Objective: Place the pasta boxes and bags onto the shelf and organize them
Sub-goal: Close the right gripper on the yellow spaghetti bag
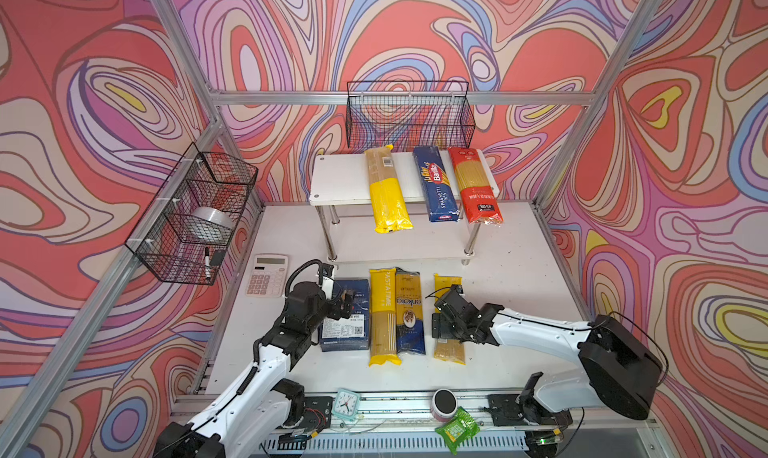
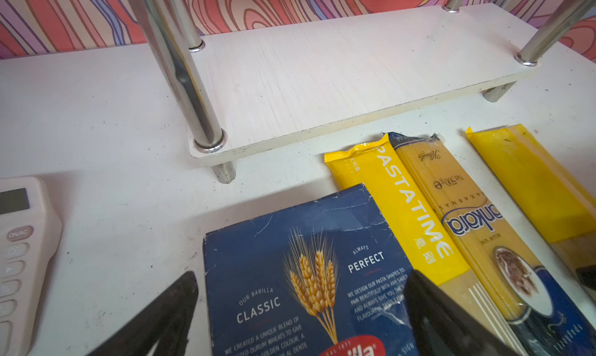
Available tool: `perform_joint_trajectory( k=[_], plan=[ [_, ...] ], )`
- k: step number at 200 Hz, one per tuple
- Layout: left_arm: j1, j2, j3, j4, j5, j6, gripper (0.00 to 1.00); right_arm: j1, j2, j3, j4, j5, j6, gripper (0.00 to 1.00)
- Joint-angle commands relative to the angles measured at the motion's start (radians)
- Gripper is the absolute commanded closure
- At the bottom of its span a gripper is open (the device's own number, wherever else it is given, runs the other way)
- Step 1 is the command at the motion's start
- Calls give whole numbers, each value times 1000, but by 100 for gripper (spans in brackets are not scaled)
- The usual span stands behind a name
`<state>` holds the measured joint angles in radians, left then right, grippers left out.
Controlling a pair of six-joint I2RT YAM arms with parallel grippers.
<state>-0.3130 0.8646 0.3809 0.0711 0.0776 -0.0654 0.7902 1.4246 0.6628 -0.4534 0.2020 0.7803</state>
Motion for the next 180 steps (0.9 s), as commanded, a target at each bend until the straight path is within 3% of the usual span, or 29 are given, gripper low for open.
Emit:
perform_joint_trajectory(
  k=[1,55,72,120,180],
  plan=[
    [6,-7,25,-14,7,15,0,-14,36,20,-141,68,21,2],
    [5,-7,23,-11,-1,9,0,-13,43,-8,-65,-6,25,2],
    [5,-6,25,-12,-1,10,0,-13,61,-14,-27,-40,8,8],
    [5,-13,21,-11,6,13,0,-13,81,0,-130,32,16,13],
    [5,-12,21,-10,-1,12,0,-12,-15,-84,24,35,9,25]
  ],
)
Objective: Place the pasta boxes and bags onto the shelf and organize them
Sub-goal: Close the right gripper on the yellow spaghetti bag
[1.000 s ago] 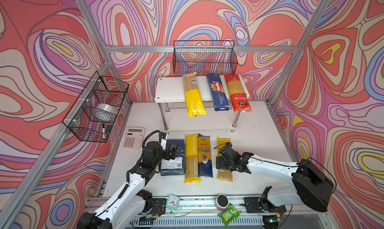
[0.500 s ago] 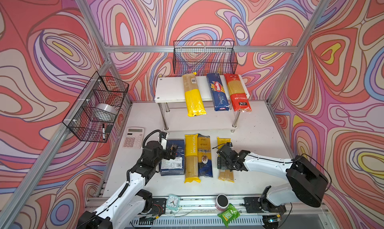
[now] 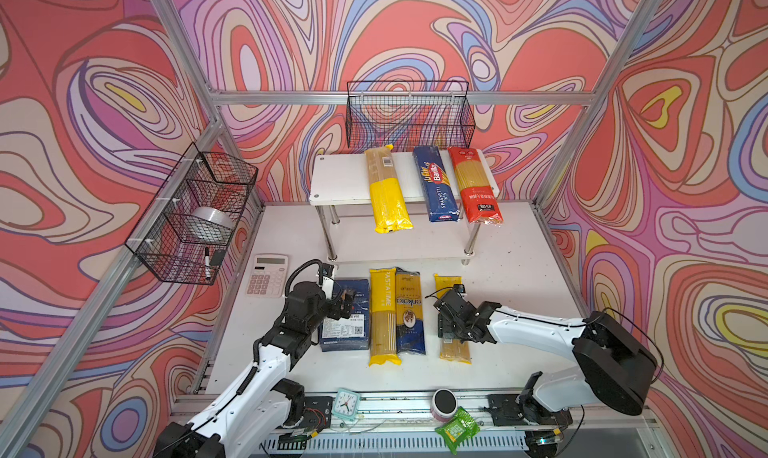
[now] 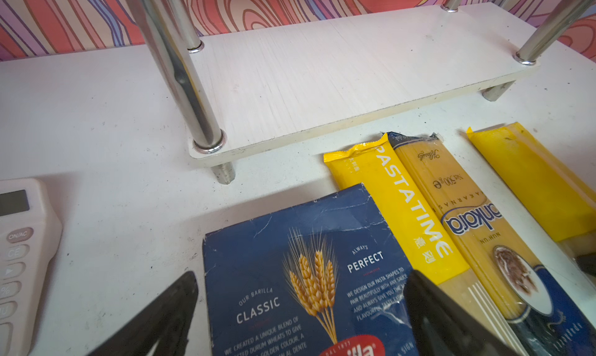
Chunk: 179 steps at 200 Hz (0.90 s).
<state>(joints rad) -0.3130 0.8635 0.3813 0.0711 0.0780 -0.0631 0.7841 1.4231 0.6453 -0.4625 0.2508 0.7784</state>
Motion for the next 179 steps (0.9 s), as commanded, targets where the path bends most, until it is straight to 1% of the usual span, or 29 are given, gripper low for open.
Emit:
perform_joint_trajectory(
  k=[1,41,54,72,100,116,134,142,179],
  plan=[
    [5,-11,21,-11,-1,8,0,-6,-13,-68,36,-14,10,25],
    [4,-11,21,-12,-10,6,0,-7,22,-73,78,-36,-1,30],
    [6,-9,22,-14,-24,1,0,-6,33,-77,98,-51,-3,32],
    [5,-13,21,-13,-32,-1,0,-7,50,-73,95,-44,-1,37],
    [6,-20,17,-12,-25,0,0,-6,89,-42,63,-33,-10,38],
    [6,-23,17,-12,-19,3,0,-8,99,-36,65,-46,-14,38],
    [6,-27,14,-12,-22,3,0,-6,87,-44,90,-66,-3,38],
    [6,-29,12,-13,-21,2,0,-6,74,-48,99,-72,2,40],
    [6,-27,13,-10,-24,1,0,-7,16,-58,111,-71,17,43]
  ],
)
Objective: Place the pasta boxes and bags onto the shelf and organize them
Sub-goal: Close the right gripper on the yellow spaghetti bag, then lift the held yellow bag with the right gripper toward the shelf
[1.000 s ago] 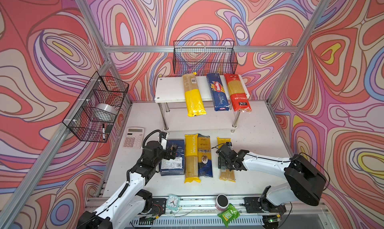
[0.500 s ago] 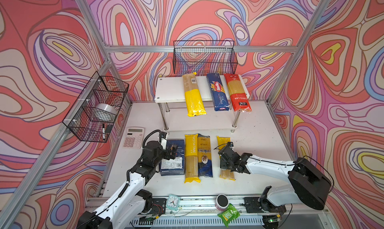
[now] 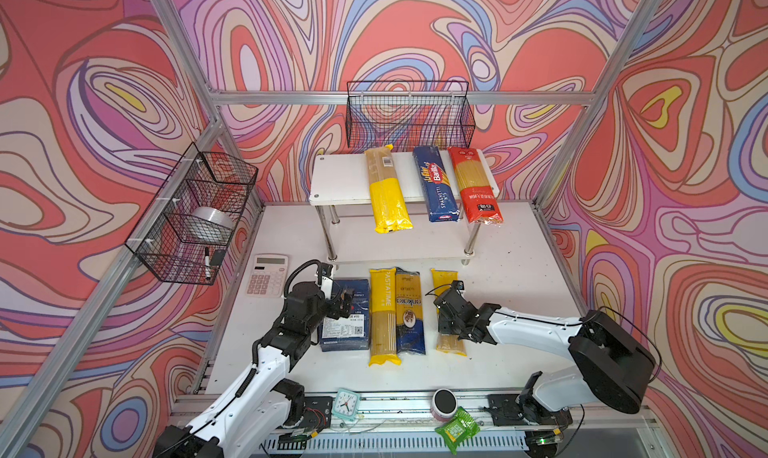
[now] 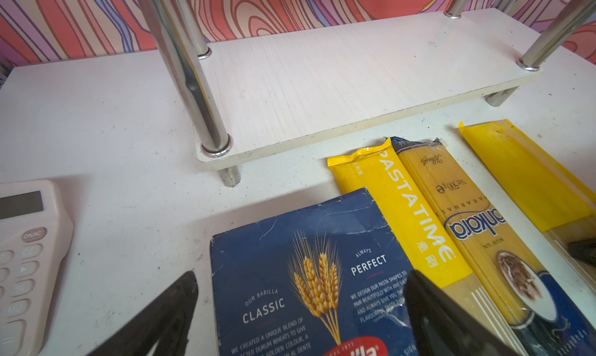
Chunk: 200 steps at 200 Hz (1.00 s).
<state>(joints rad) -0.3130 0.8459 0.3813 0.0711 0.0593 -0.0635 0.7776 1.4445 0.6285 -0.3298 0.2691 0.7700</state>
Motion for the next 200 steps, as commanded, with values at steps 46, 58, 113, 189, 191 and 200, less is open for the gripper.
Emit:
perform_joint_trajectory(
  k=[46,58,113,189,191,200],
  plan=[
    [5,-24,5,-8,-2,2,0,-1,-38,-50,-35,-76,35,71],
    [5,-32,1,-7,-3,2,0,-1,-32,-48,-46,-73,33,81],
    [6,-39,-2,-6,-20,-5,0,-1,-51,-8,-86,-56,11,97],
    [15,-70,28,-126,-64,-167,0,2,-154,210,-154,-205,-191,100],
    [15,-71,28,-127,-64,-169,0,2,-157,216,-156,-212,-196,100],
    [16,-78,25,-128,-67,-173,0,8,-170,244,-164,-237,-218,100]
  ],
)
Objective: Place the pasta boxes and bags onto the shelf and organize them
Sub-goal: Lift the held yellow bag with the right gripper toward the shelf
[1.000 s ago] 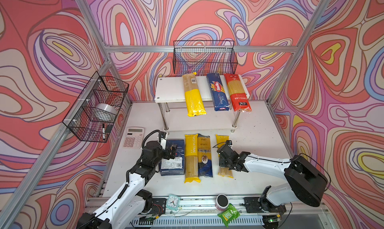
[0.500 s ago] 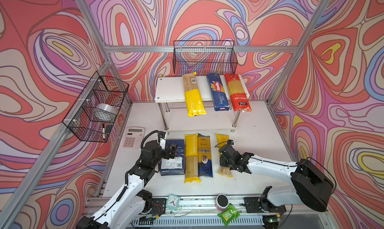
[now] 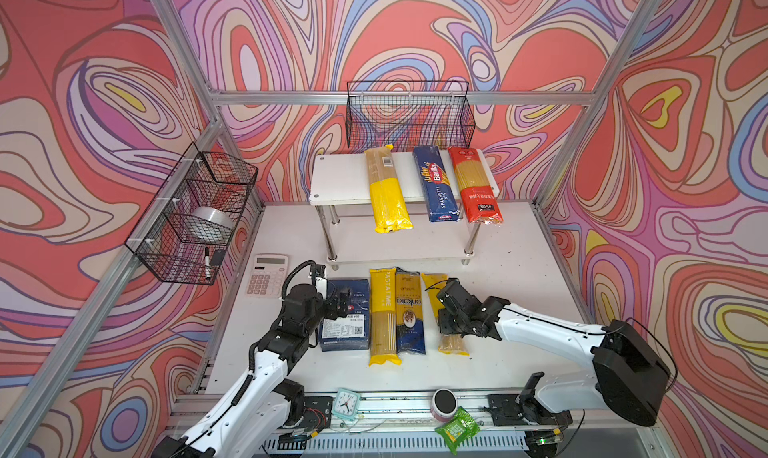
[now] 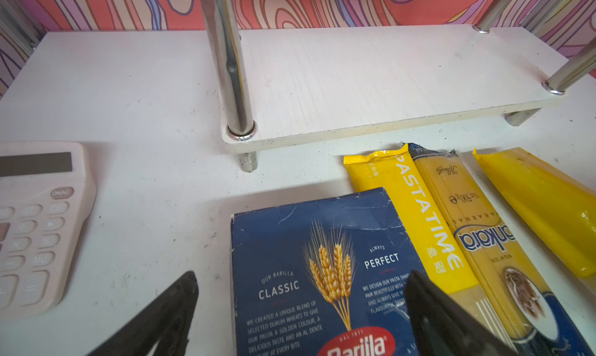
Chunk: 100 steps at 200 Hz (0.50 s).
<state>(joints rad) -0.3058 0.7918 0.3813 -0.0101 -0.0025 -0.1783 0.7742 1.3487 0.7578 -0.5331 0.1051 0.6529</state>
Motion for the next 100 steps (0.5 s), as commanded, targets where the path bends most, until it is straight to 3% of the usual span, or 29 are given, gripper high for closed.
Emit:
perform_joint_trajectory(
  k=[1,38,100],
  plan=[
    [8,-24,25,-47,-6,-58,0,12,-77,118,39,-75,-102,100],
    [29,-66,-5,-52,-68,-52,0,43,-116,240,-26,-144,-180,100],
    [41,-100,-17,-69,-118,-68,0,189,-83,450,-127,-216,-280,100]
  ],
)
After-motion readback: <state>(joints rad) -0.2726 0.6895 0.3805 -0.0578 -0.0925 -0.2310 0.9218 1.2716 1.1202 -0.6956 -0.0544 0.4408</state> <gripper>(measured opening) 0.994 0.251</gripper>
